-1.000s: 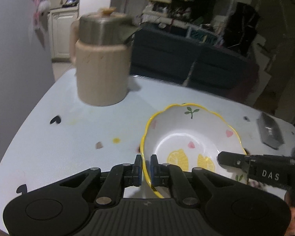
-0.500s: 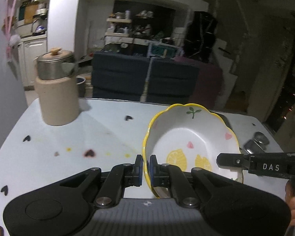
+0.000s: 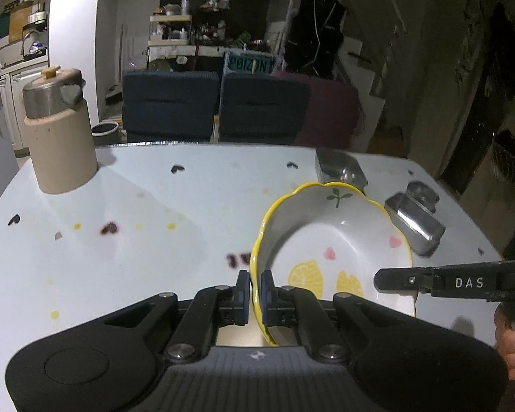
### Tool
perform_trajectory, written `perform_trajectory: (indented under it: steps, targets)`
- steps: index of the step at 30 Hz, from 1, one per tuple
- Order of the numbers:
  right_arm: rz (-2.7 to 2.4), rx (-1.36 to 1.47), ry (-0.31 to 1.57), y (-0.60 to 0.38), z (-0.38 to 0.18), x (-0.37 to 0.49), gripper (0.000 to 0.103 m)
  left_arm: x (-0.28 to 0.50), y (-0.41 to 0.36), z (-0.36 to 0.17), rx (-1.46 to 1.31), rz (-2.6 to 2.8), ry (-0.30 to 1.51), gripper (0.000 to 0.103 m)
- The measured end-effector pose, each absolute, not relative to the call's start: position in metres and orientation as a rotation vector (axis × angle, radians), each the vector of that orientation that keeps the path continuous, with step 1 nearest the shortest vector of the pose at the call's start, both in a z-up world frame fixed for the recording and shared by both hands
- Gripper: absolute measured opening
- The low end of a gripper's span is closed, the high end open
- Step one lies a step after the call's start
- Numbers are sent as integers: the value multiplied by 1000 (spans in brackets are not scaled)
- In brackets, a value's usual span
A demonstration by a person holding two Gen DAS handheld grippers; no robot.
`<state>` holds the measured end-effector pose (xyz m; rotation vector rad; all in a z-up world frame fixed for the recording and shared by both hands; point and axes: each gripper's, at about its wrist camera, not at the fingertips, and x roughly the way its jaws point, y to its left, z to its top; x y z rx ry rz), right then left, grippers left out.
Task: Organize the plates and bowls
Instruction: 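Lift the floral bowl with both grippers and carry it over the cream bowl, then lower the floral bowl into the cream bowl with both grippers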
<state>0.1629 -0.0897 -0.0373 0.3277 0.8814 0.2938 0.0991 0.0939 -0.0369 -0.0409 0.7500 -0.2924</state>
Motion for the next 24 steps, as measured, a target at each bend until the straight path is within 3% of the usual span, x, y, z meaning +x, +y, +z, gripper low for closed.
perform_trajectory:
  steps: [24]
  targets:
    - [336,237,1072,-59,-78,143,7,85,111,-84,1,-320,931,7]
